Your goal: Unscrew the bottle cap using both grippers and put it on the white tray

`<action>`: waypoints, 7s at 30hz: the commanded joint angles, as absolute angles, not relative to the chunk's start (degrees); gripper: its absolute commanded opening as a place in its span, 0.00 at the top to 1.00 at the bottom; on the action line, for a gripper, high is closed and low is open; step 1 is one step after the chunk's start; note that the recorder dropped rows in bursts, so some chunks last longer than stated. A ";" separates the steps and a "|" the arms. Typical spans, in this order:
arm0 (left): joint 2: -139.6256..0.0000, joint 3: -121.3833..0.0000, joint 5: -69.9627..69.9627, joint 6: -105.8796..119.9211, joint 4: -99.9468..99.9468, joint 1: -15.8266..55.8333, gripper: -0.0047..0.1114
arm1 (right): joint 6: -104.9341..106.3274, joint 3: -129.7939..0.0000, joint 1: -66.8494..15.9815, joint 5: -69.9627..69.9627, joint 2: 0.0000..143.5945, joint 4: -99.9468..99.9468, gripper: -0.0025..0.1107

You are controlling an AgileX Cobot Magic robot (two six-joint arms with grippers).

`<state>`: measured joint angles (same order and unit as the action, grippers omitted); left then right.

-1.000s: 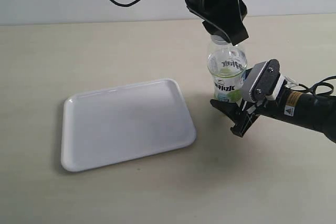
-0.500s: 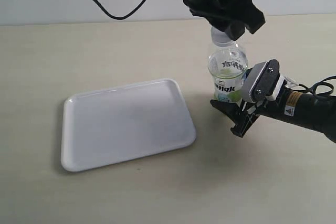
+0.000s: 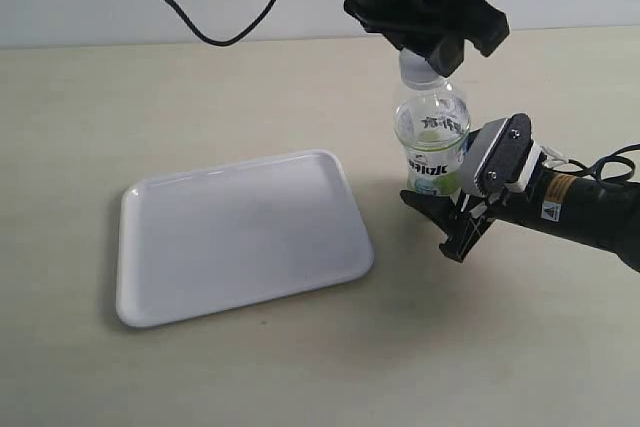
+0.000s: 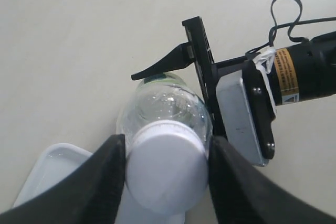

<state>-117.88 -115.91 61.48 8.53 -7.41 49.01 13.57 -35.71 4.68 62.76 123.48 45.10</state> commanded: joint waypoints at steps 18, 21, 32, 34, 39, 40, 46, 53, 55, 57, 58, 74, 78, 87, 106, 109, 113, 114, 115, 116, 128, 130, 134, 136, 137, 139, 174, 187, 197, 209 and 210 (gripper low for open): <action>-116.53 -122.32 68.20 25.94 -8.12 49.16 0.46 | 13.30 -35.79 4.71 61.11 123.07 44.12 0.98; -116.53 -122.77 69.96 37.26 -8.12 49.16 0.46 | 13.30 -35.79 4.71 61.11 123.07 44.12 0.98; -117.05 -122.77 67.21 62.82 -8.12 49.16 0.46 | 13.30 -35.79 4.71 61.11 123.07 44.12 0.98; -117.41 -122.77 67.23 62.93 -8.12 49.16 0.46 | 13.30 -35.79 4.71 61.00 123.07 44.12 0.98; -119.08 -122.77 67.57 64.39 -7.53 49.16 0.46 | 13.30 -35.79 4.71 60.88 123.07 44.12 0.98; -119.32 -122.77 67.57 64.42 -7.53 49.16 0.46 | 13.30 -35.79 4.71 60.88 123.07 44.12 0.98; -119.77 -122.77 67.70 64.30 -7.04 49.16 0.46 | 13.30 -35.79 4.71 60.89 123.07 43.86 0.98; -119.99 -122.63 69.41 64.30 -7.04 49.16 0.46 | 13.30 -35.89 4.71 60.89 123.07 43.88 0.98; -120.13 -122.63 69.31 64.30 -7.04 49.16 0.46 | 13.30 -35.89 4.71 60.89 123.07 43.88 0.98; -120.53 -122.63 69.31 64.30 -7.04 49.16 0.46 | 13.30 -35.89 4.71 60.89 123.07 43.88 0.98; -120.75 -122.63 69.31 64.30 -7.04 49.16 0.46 | 13.30 -35.89 4.71 60.89 123.07 43.88 0.98; -120.80 -122.63 68.96 64.30 -6.95 49.16 0.46 | 13.30 -35.89 4.71 60.75 123.07 43.88 0.98; -120.80 -122.63 68.96 64.30 -6.95 49.16 0.46 | 13.30 -35.89 4.71 60.75 123.07 43.76 0.98; -120.78 -122.63 68.96 63.88 -6.95 49.16 0.46 | 13.30 -35.89 4.71 60.75 123.07 43.76 0.98; -120.78 -122.63 69.60 61.94 -6.81 49.16 0.39 | 13.30 -35.89 4.71 60.75 123.07 43.53 0.98; -120.78 -122.63 69.60 61.70 -6.66 49.16 0.37 | 13.30 -35.89 4.71 60.66 123.07 43.42 0.98; -120.78 -122.63 69.60 61.56 -6.20 49.16 0.40 | 13.30 -35.89 4.71 60.17 123.07 43.42 0.98; -120.78 -122.63 69.60 61.33 -6.20 49.16 0.41 | 13.30 -35.89 4.71 60.06 123.07 43.42 0.98; -120.78 -122.63 69.60 61.29 -6.20 49.16 0.42 | 13.30 -35.99 4.71 60.06 123.07 43.42 0.98; -120.78 -122.63 69.60 61.29 -6.20 49.16 0.41 | 13.30 -36.21 4.71 59.92 123.07 43.42 0.98; -120.78 -122.63 68.85 61.29 -6.20 49.16 0.42 | 12.39 -36.46 4.71 59.31 123.07 43.53 0.98; -120.78 -122.63 68.50 61.29 -6.20 49.16 0.42 | 12.39 -36.46 4.71 59.31 123.07 43.53 0.98; -120.78 -122.63 68.14 61.29 -6.20 49.16 0.42 | 12.39 -36.46 4.71 59.31 123.07 43.53 0.98; -120.78 -122.63 67.88 61.29 -6.20 49.16 0.42 | 12.39 -36.46 4.71 59.31 123.07 43.53 0.98; -120.78 -122.63 67.77 61.29 -6.20 49.16 0.42 | 12.39 -36.46 4.71 59.31 123.07 43.53 0.98; -120.78 -122.63 67.80 61.29 -6.20 49.16 0.42 | 12.39 -36.46 4.71 59.31 123.07 43.53 0.98; -120.78 -122.63 67.90 56.79 -3.25 49.16 0.30 | 12.39 -36.46 4.71 59.31 123.07 43.44 0.98; -120.78 -122.63 66.86 55.96 -8.28 49.16 0.30 | 12.39 -36.46 4.71 59.31 123.07 43.44 0.98; -120.78 -122.63 66.25 55.24 -8.34 49.16 0.30 | 12.39 -36.46 4.71 59.31 123.07 43.44 0.98; -120.78 -122.63 66.65 55.26 -7.90 49.16 0.60 | 12.39 -36.46 4.71 59.31 123.07 43.07 0.98; -120.78 -122.63 66.65 55.26 -7.90 49.16 0.64 | 12.39 -36.46 4.71 59.31 123.07 43.07 0.98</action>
